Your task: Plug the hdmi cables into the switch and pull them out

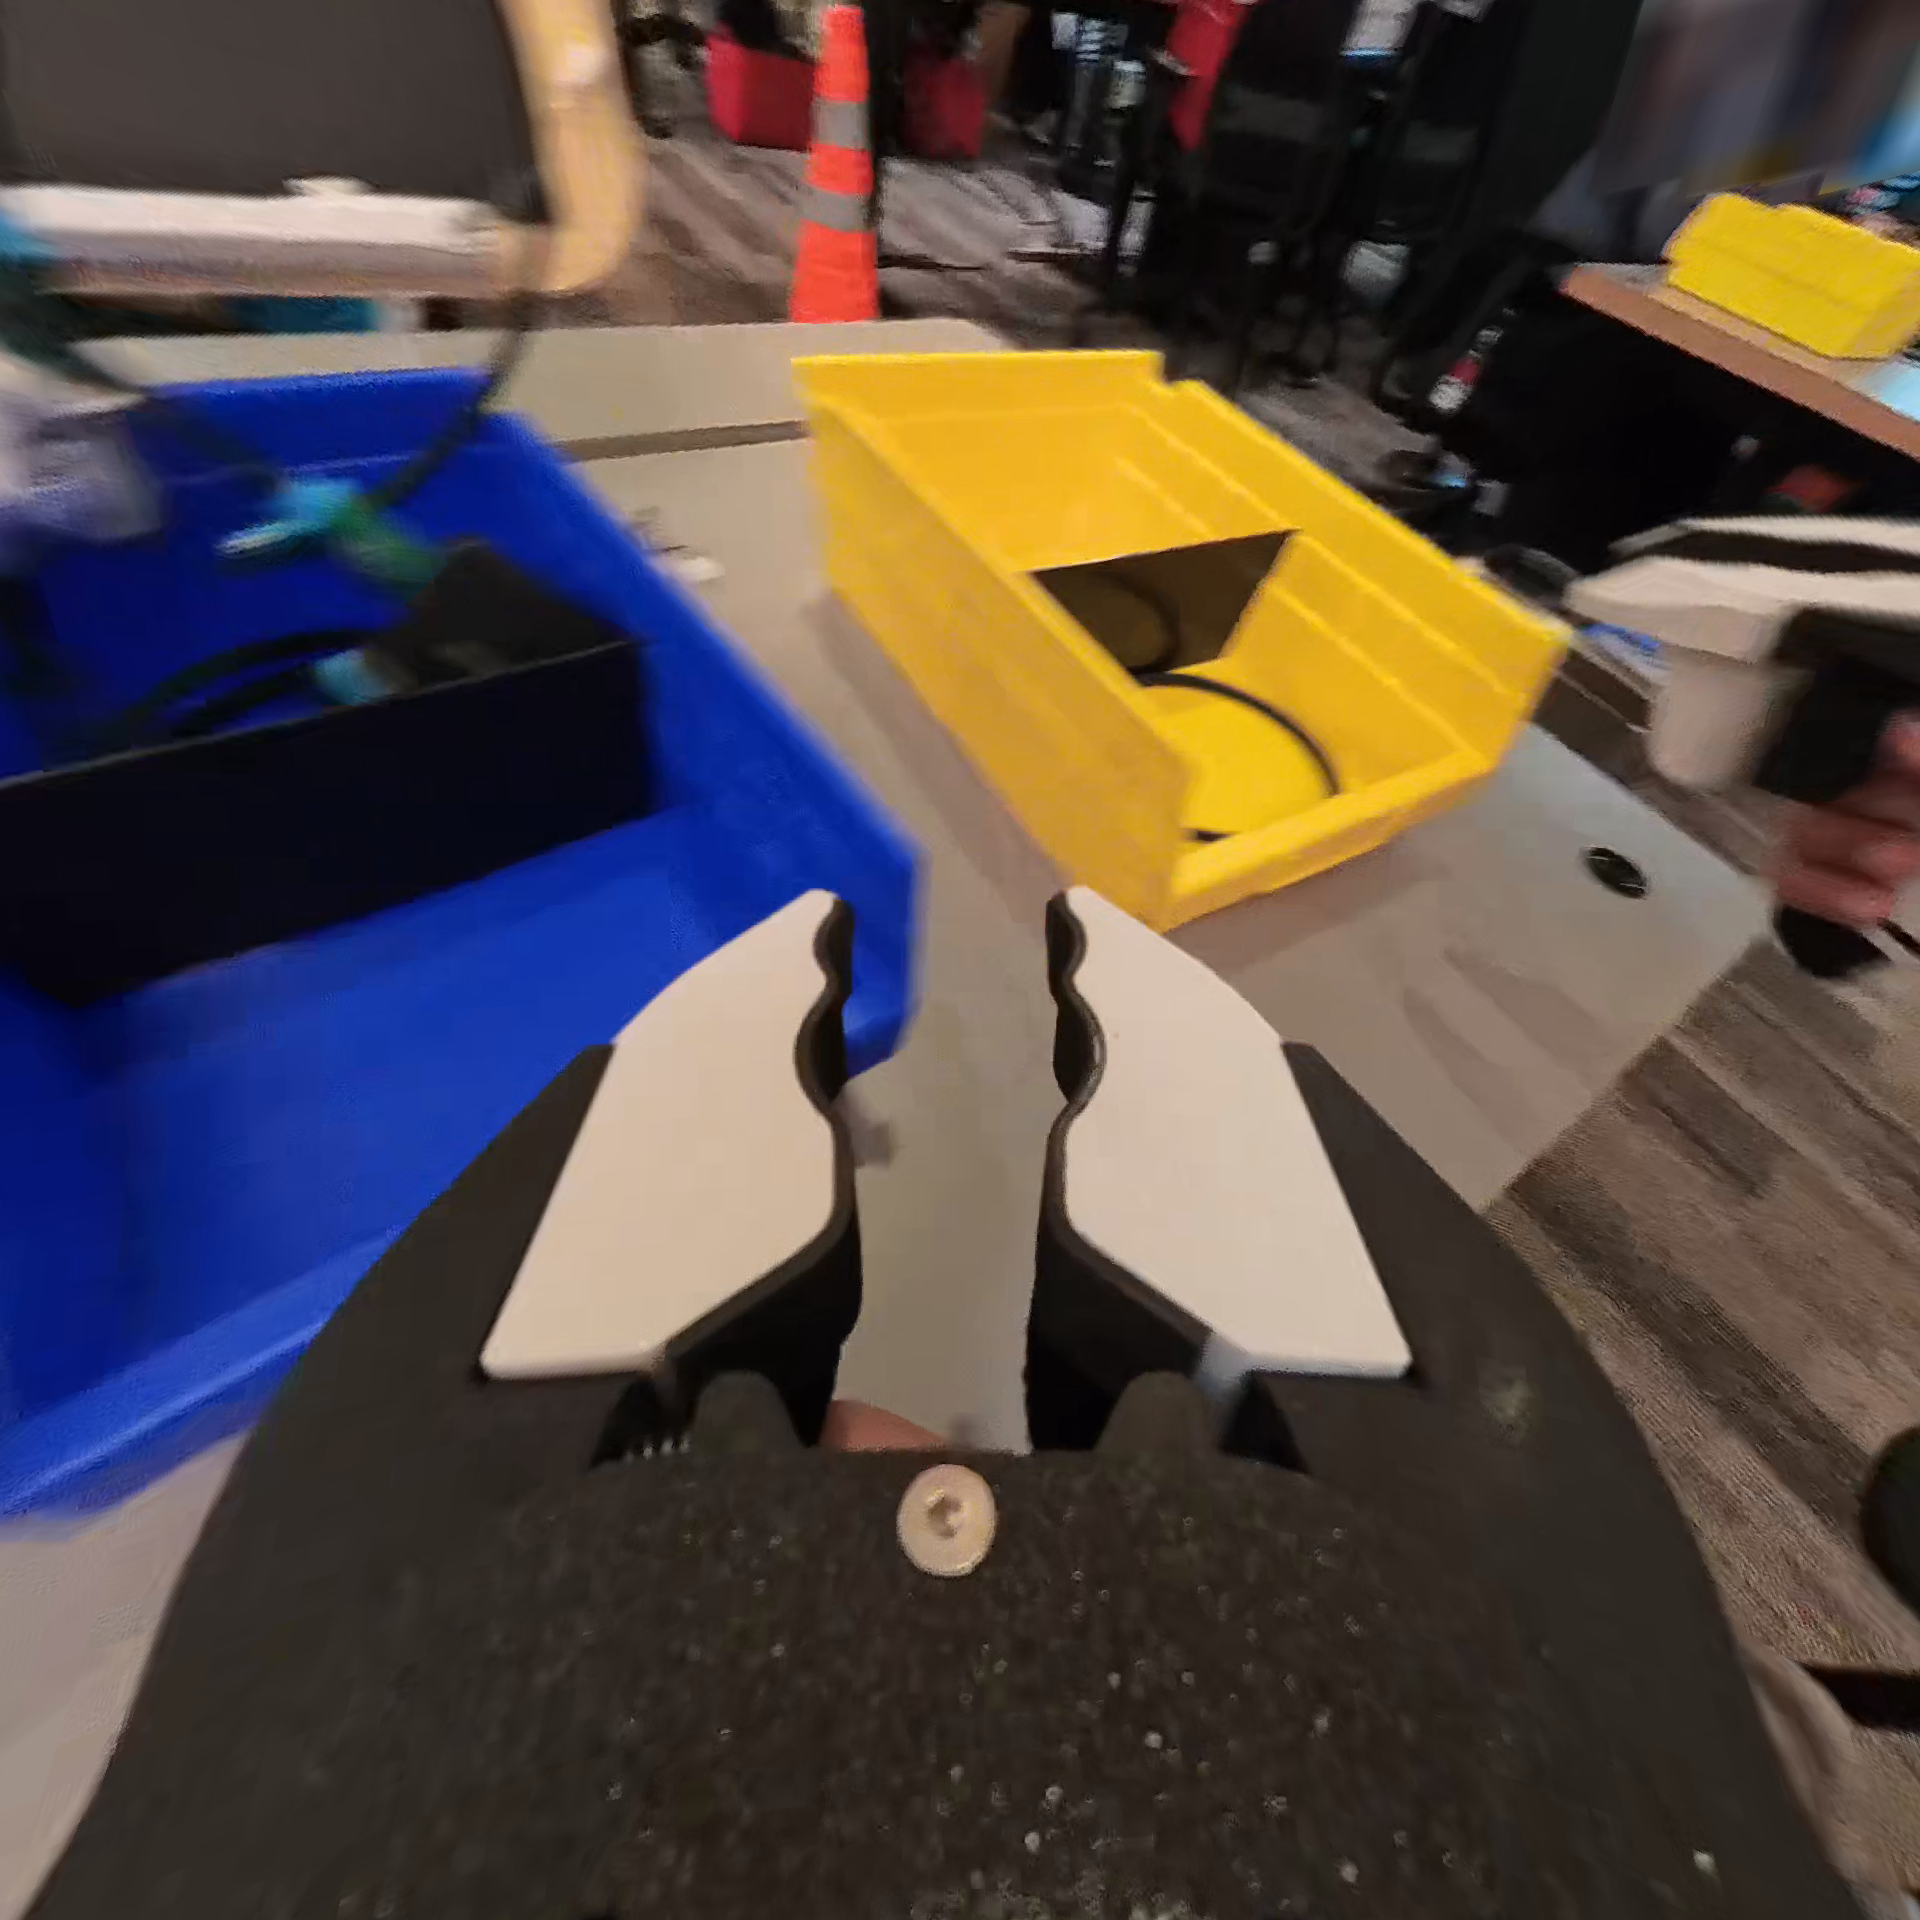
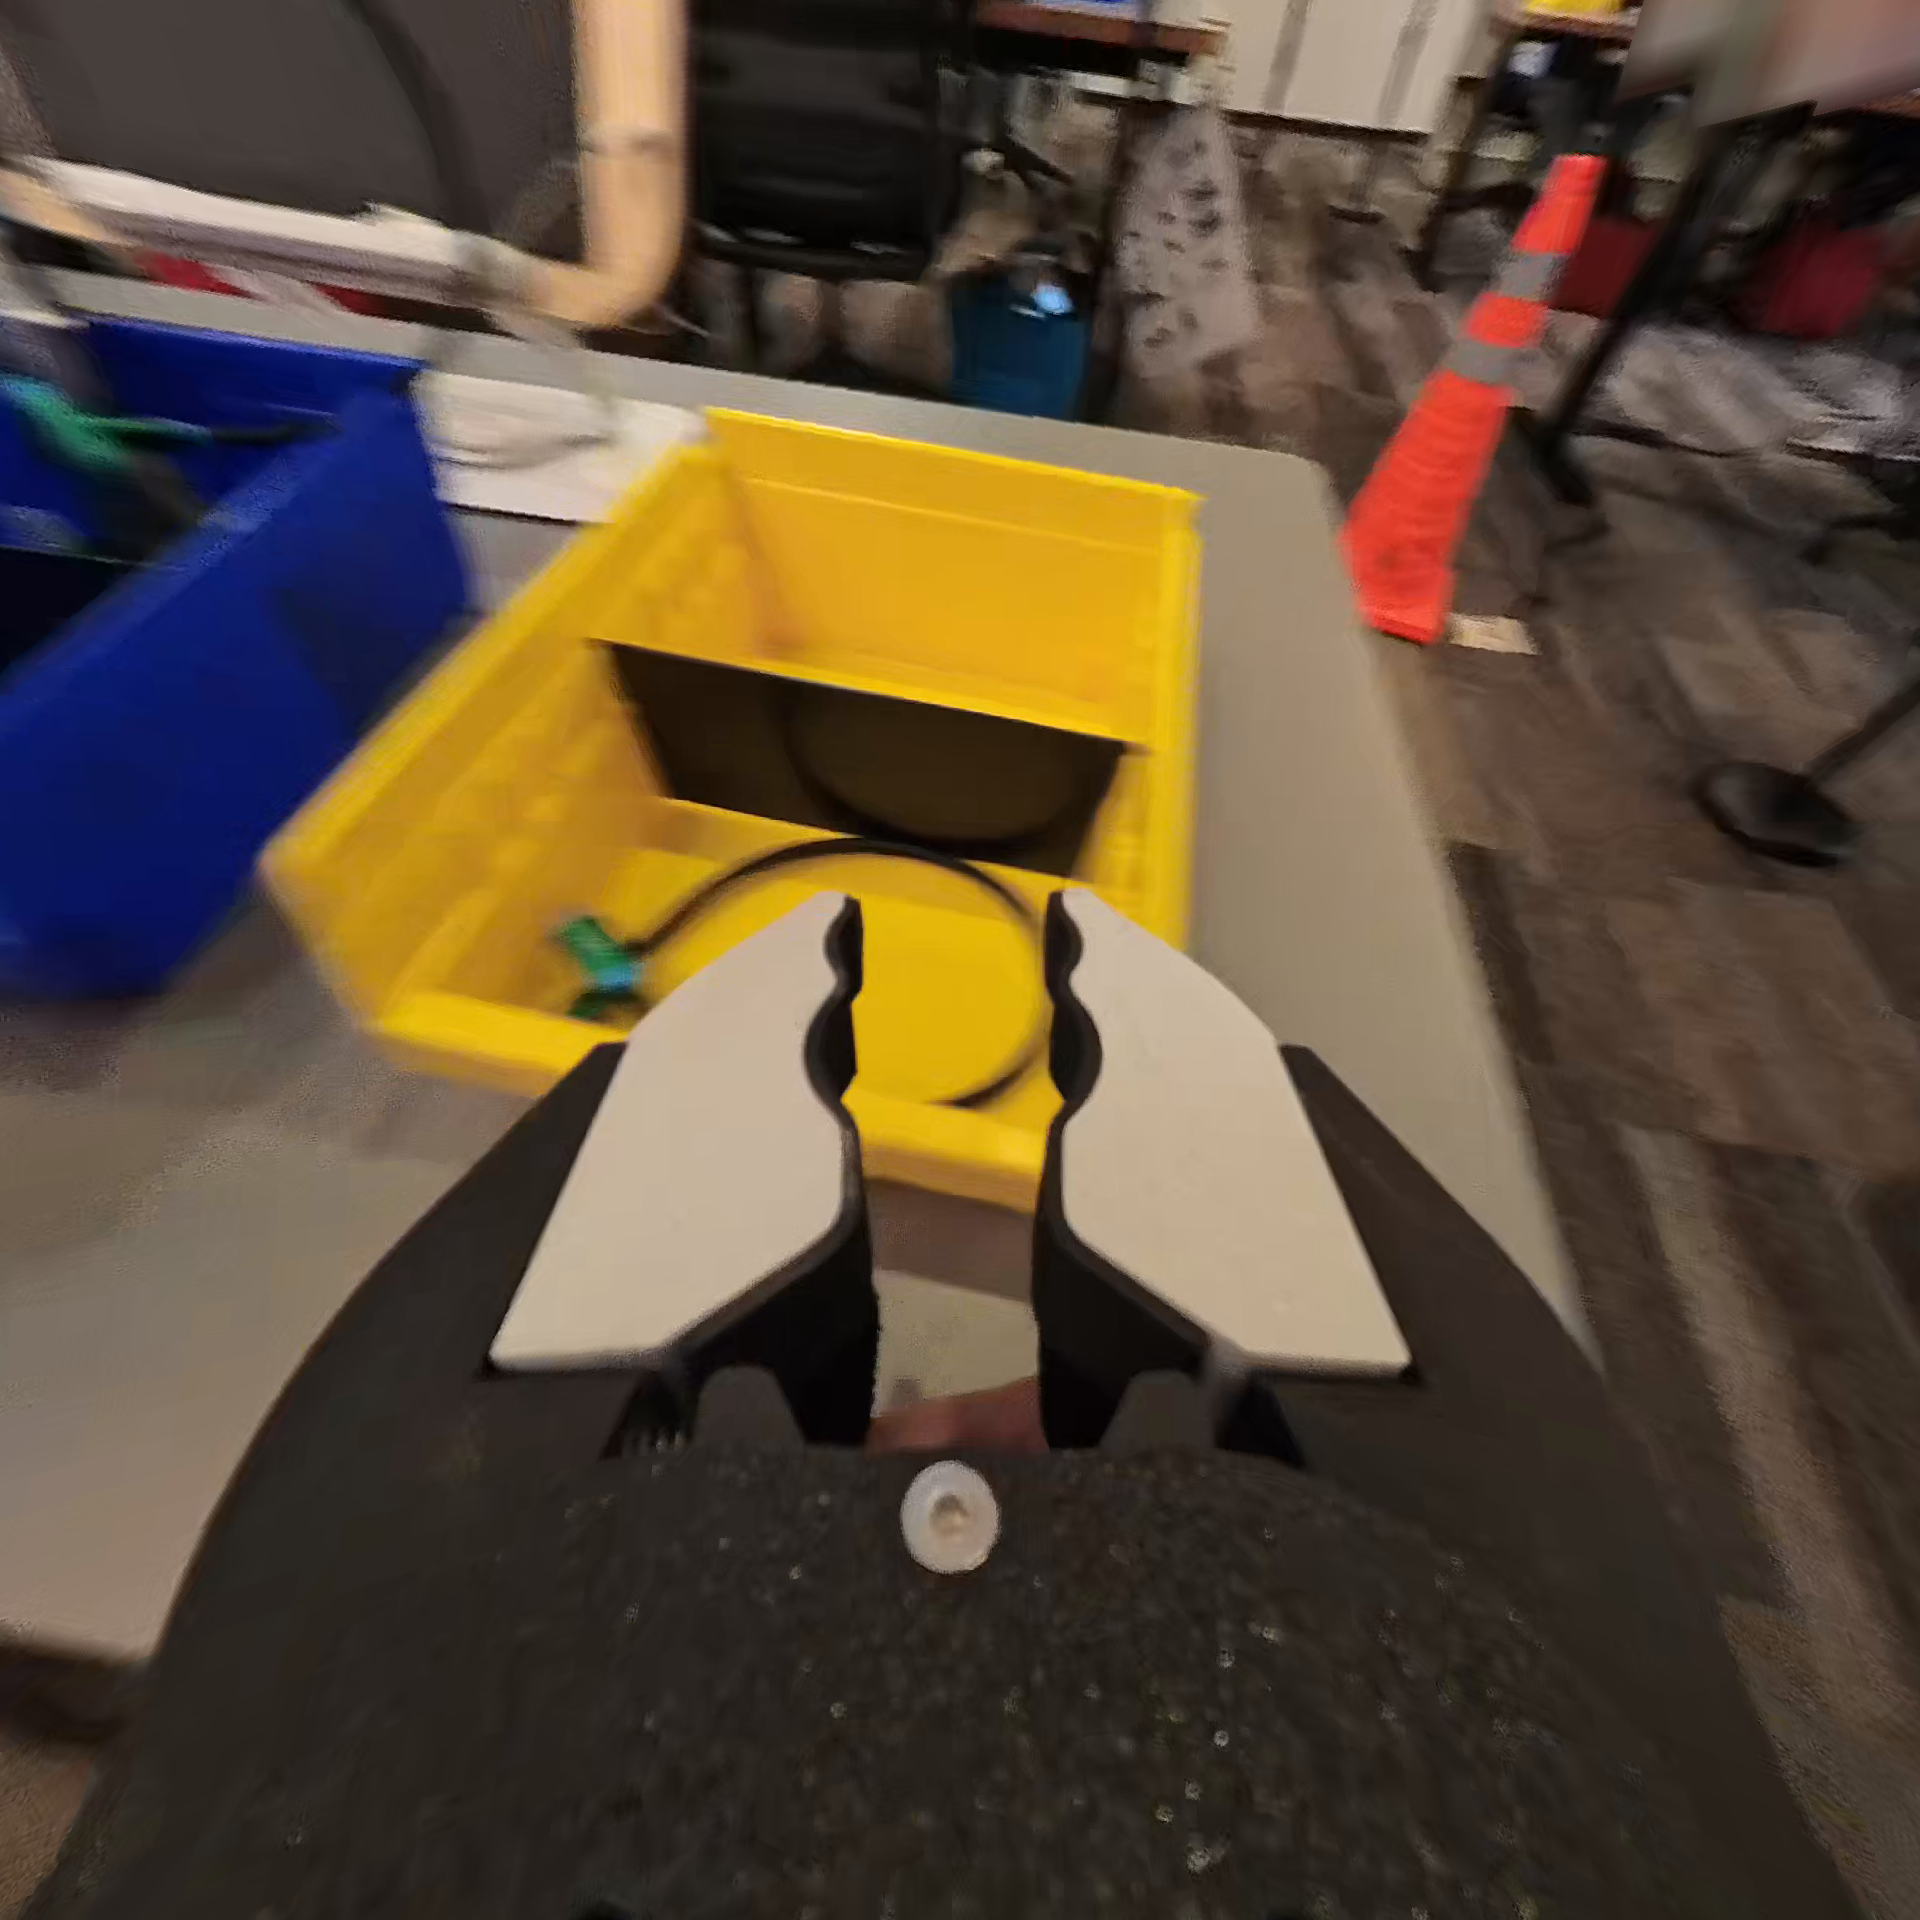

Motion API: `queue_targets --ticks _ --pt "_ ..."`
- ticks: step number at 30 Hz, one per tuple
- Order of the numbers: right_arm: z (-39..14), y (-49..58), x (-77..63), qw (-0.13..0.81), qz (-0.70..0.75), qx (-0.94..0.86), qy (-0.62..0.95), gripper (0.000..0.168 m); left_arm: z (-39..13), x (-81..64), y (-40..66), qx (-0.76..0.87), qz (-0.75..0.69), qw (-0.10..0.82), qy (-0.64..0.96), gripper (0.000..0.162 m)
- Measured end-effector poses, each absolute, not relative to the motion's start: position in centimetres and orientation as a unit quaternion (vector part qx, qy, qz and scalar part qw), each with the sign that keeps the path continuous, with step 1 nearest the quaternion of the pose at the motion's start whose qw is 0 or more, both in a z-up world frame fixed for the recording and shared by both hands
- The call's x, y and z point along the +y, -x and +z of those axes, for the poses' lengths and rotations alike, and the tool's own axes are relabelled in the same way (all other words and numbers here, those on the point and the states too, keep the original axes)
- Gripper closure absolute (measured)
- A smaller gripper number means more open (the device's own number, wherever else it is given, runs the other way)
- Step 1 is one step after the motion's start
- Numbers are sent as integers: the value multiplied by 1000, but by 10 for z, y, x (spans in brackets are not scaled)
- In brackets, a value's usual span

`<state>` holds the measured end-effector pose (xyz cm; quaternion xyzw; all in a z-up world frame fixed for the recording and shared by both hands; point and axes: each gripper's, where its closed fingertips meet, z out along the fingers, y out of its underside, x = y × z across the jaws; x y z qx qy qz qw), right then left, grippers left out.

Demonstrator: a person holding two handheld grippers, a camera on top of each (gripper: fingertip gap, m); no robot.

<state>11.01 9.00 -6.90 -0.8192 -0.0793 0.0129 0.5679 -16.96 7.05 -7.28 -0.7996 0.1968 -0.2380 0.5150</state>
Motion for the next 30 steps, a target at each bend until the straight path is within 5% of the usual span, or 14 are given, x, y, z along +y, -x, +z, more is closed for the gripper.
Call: queue_targets --ticks 4,9,14,15,16,17,21,30 --pt "-92 45 65 536 176 -141 814 126 -81 83 259 124 -162 520 829 122" --pt "-124 138 101 538 114 -150 822 99 -107 120 339 114 8 538 835 81" --pt "-143 154 150 485 123 -108 859 115 -147 149 343 105 -44 487 866 113" --pt "-153 162 152 454 135 -114 873 122 -147 151 335 121 -87 483 863 126" --pt "-163 168 153 428 138 -122 885 146 -147 153 340 104 -93 483 864 136" --pt "-163 169 155 427 128 -115 888 146 -146 154 350 102 -73 484 866 154" --pt "-151 186 150 445 35 -85 891 165 -145 148 384 104 -26 478 872 157" --pt "-128 339 158 497 70 -111 858 164 -129 145 536 96 30 494 863 155"
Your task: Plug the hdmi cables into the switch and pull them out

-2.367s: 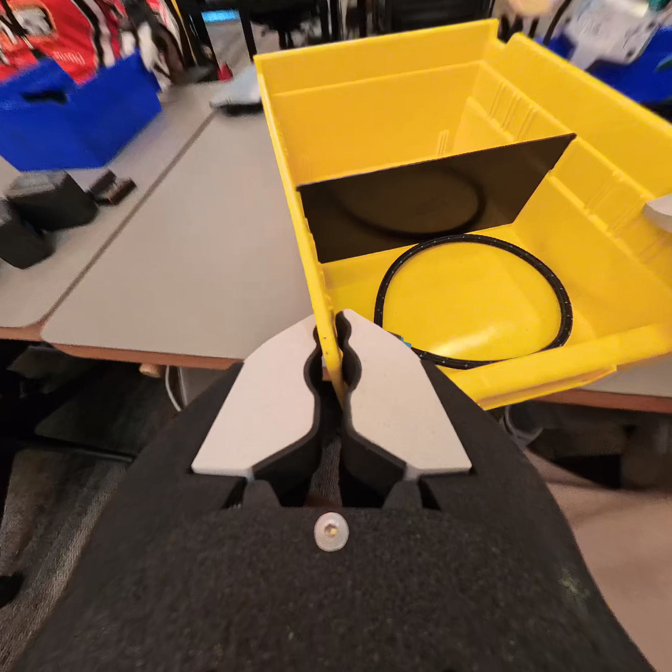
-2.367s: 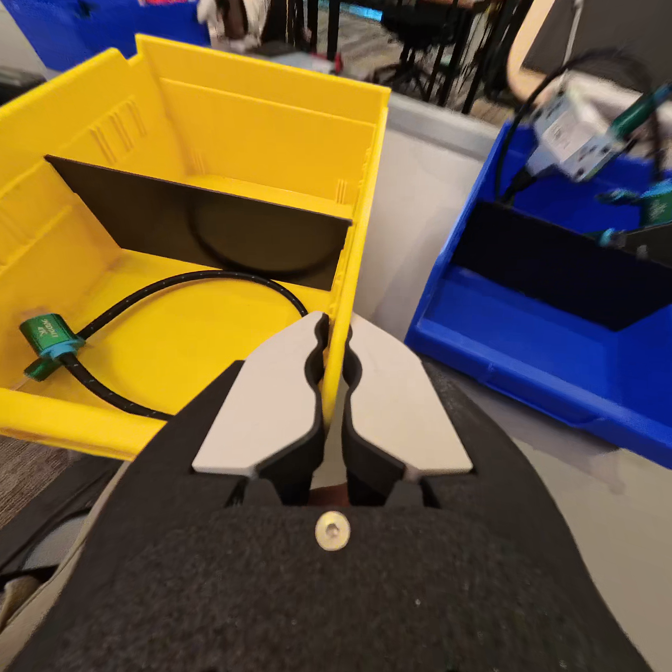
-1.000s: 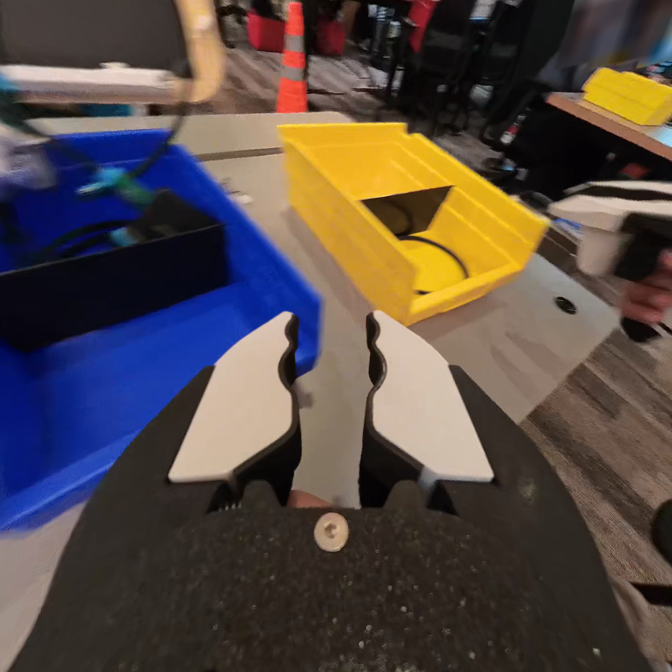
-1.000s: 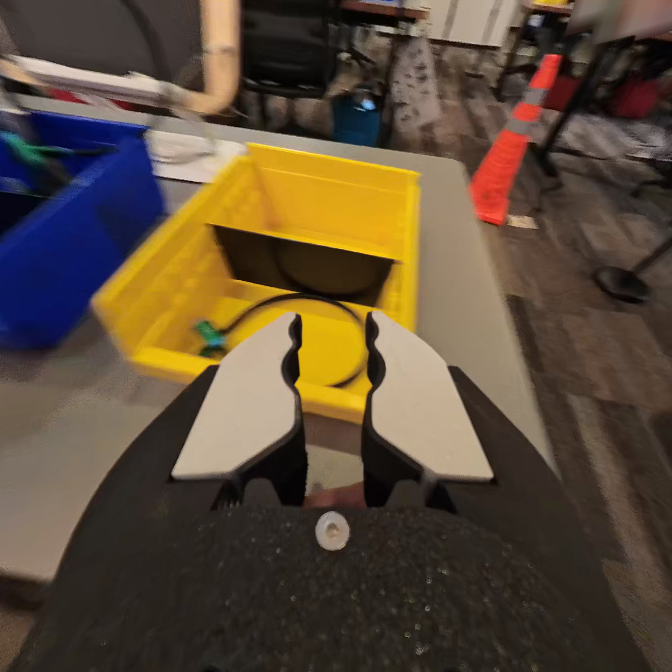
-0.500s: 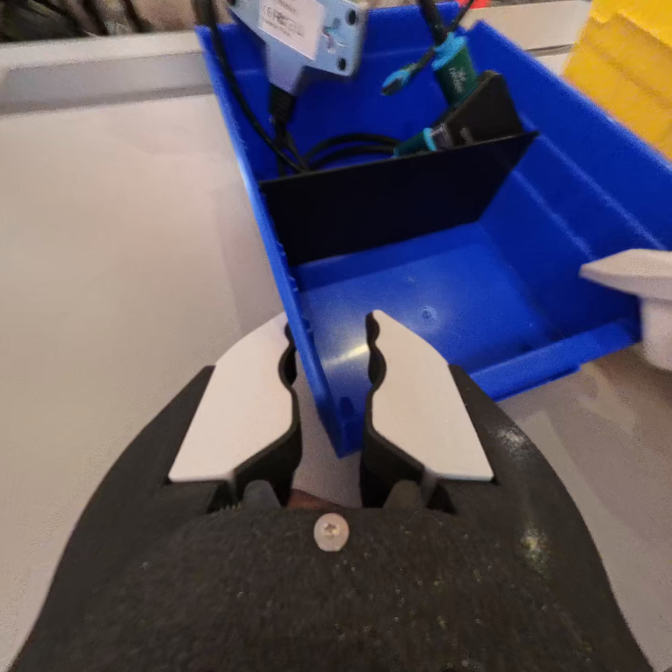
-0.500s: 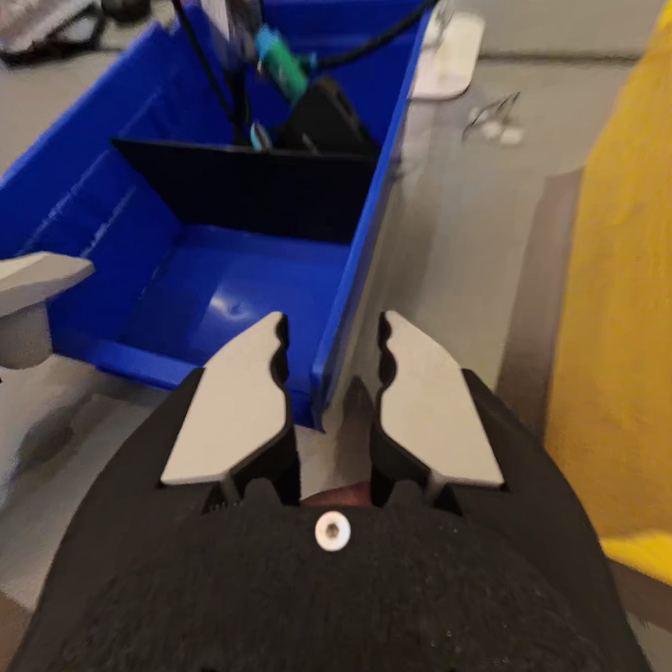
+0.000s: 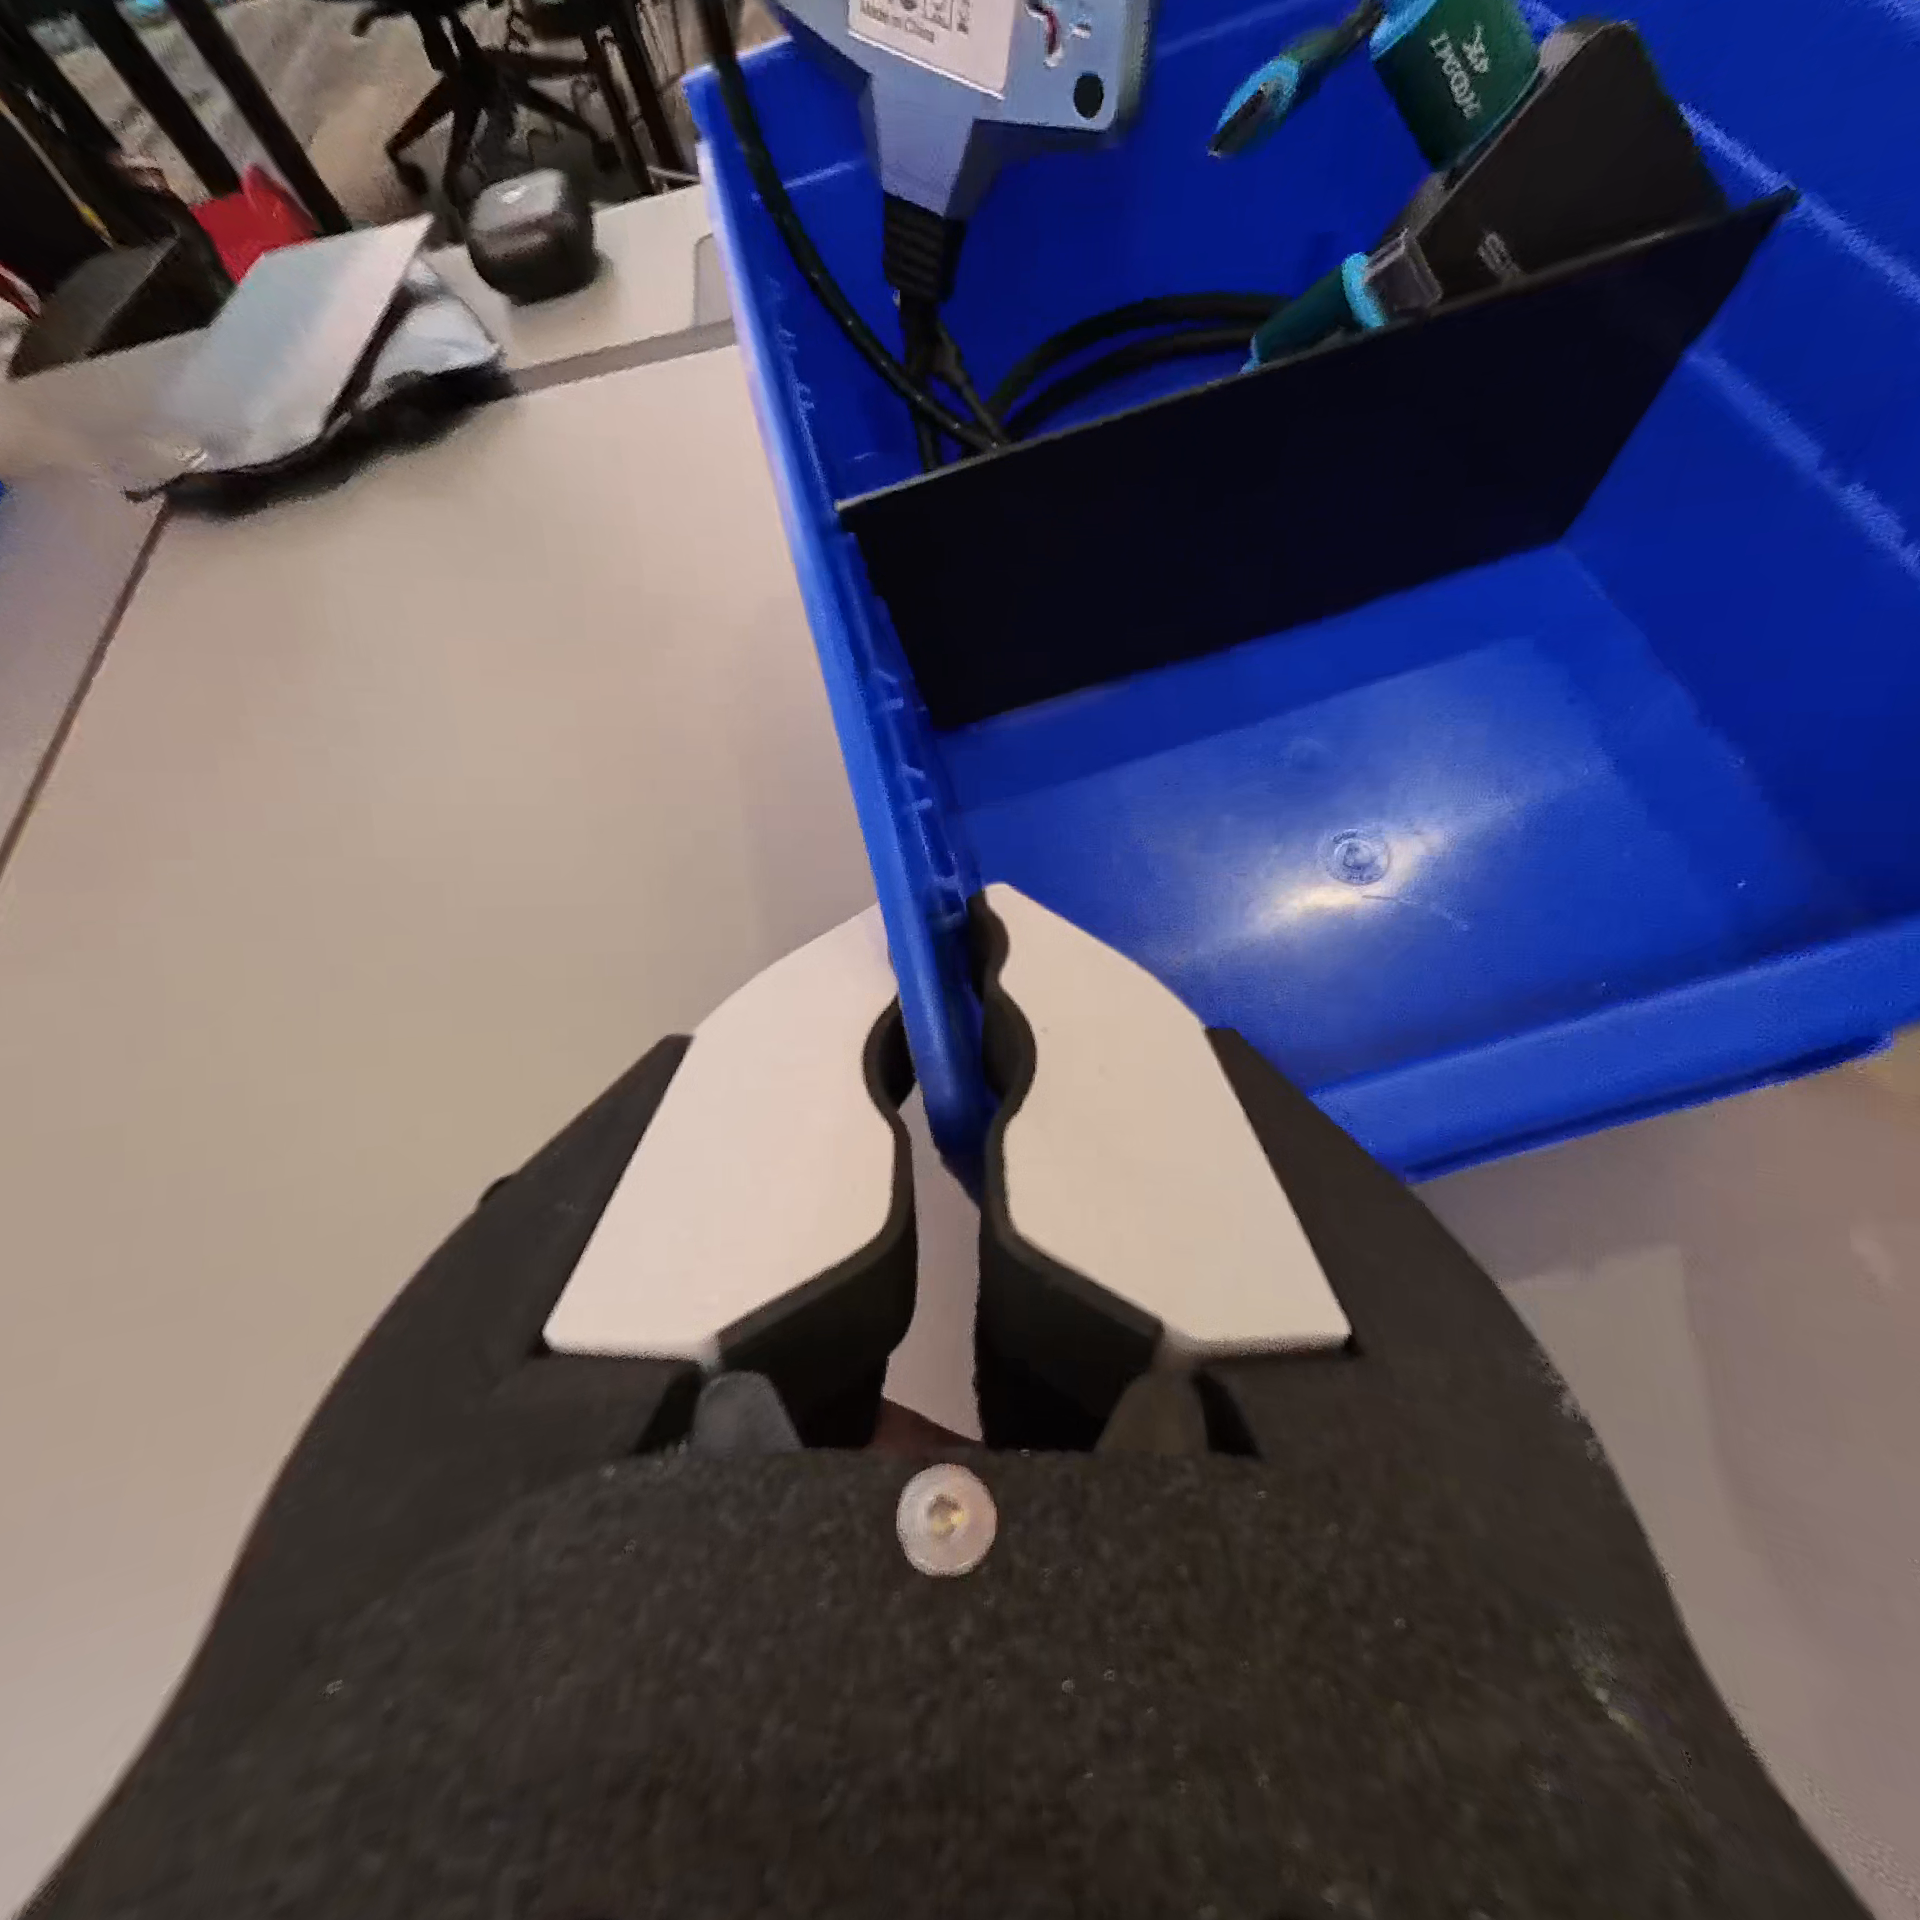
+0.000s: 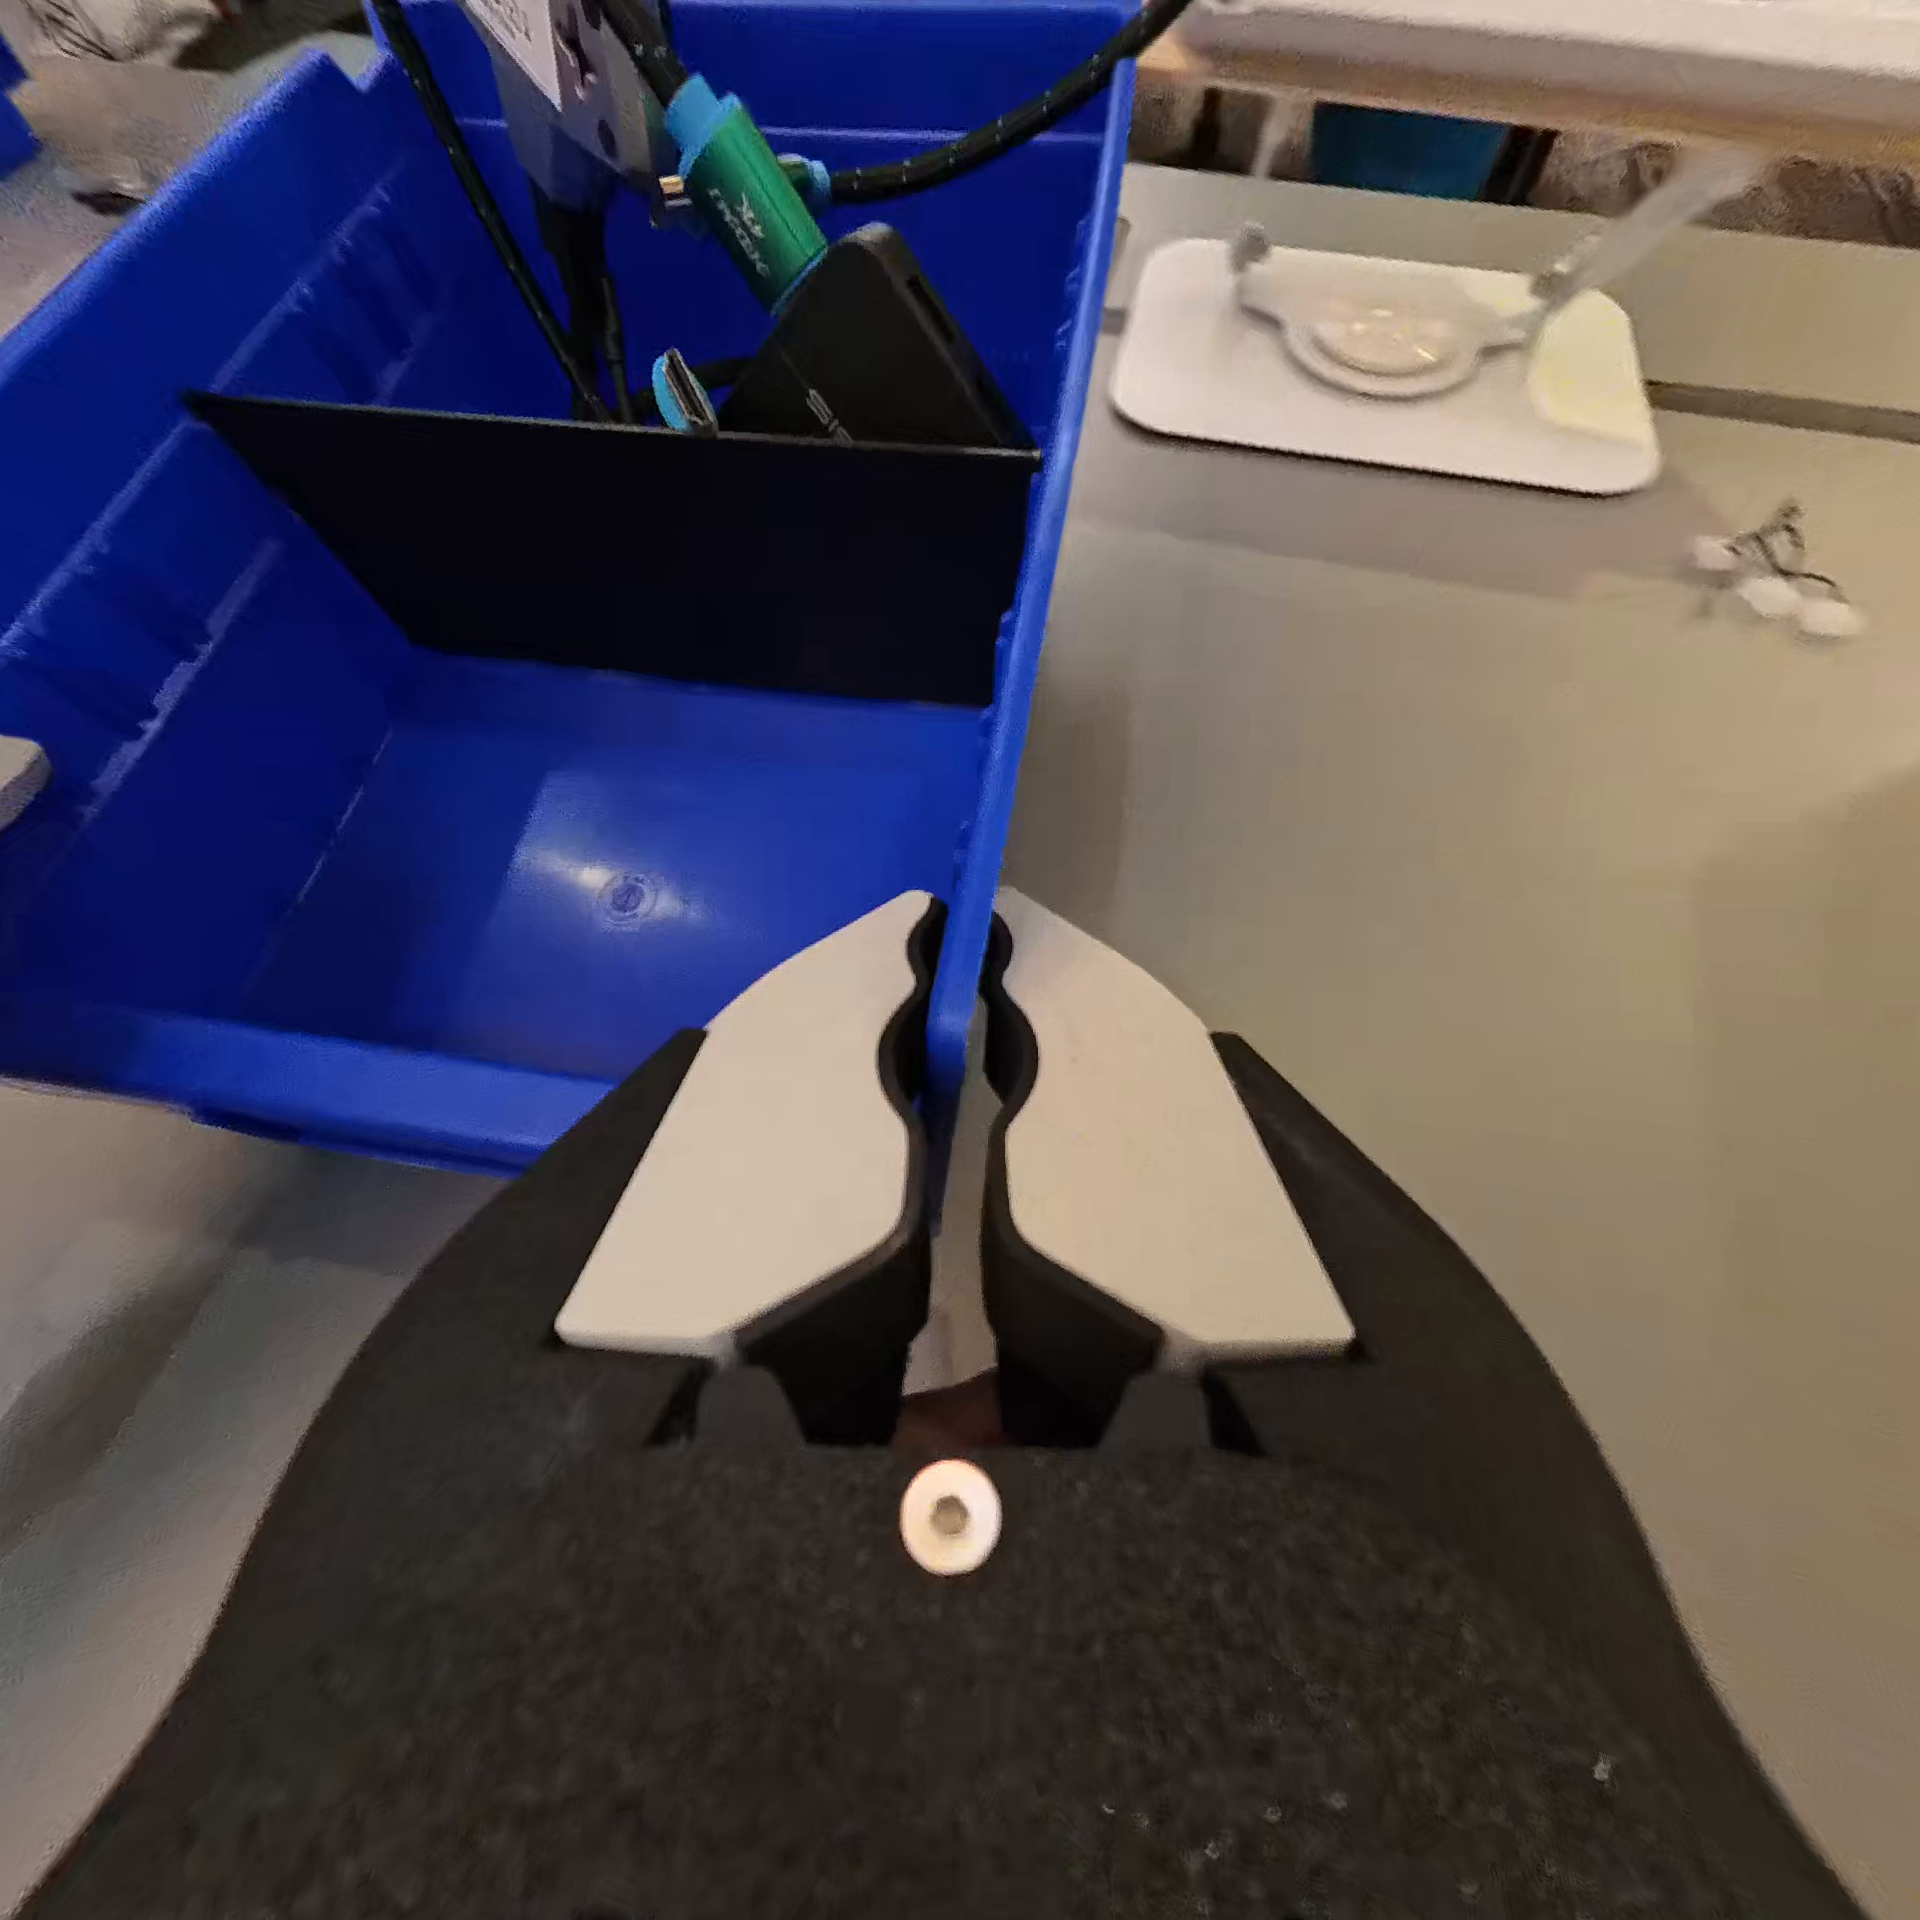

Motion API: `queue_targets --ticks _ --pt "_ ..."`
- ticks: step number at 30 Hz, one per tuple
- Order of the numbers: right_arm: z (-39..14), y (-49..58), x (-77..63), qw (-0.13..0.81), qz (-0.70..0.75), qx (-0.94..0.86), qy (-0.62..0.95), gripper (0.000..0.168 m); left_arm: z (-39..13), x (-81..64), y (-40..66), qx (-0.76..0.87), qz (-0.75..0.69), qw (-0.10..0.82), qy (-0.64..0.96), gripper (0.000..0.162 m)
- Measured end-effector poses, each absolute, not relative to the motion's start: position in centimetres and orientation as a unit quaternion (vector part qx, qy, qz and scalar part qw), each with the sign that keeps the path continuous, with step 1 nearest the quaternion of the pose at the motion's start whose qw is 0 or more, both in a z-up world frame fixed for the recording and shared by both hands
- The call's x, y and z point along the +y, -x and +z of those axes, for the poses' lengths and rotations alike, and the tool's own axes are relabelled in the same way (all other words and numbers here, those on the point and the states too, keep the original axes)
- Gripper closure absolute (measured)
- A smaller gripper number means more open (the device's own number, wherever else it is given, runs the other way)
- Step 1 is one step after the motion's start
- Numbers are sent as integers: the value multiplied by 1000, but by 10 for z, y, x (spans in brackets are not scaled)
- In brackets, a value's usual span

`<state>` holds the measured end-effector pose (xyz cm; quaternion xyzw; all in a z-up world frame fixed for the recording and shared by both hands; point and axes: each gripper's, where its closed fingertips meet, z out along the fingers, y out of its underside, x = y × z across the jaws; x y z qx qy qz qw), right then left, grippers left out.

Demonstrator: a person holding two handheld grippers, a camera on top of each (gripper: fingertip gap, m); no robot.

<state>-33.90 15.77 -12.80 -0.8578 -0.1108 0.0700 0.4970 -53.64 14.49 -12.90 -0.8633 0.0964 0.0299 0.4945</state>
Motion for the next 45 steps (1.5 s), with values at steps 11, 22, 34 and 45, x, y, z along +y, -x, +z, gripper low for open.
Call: queue_targets --ticks 11,22,34,45 --pt "-148 410 130 478 164 -221 834 149 -135 140 604 -26 21 468 883 143" --pt "-90 119 70 587 145 -209 769 133 -141 30 486 -17 -118 530 840 129" --pt "-139 -53 59 567 112 16 816 130 -160 60 472 73 -41 506 858 126" --pt "-135 -24 79 573 75 -46 815 137 -141 98 452 77 -124 537 831 126"
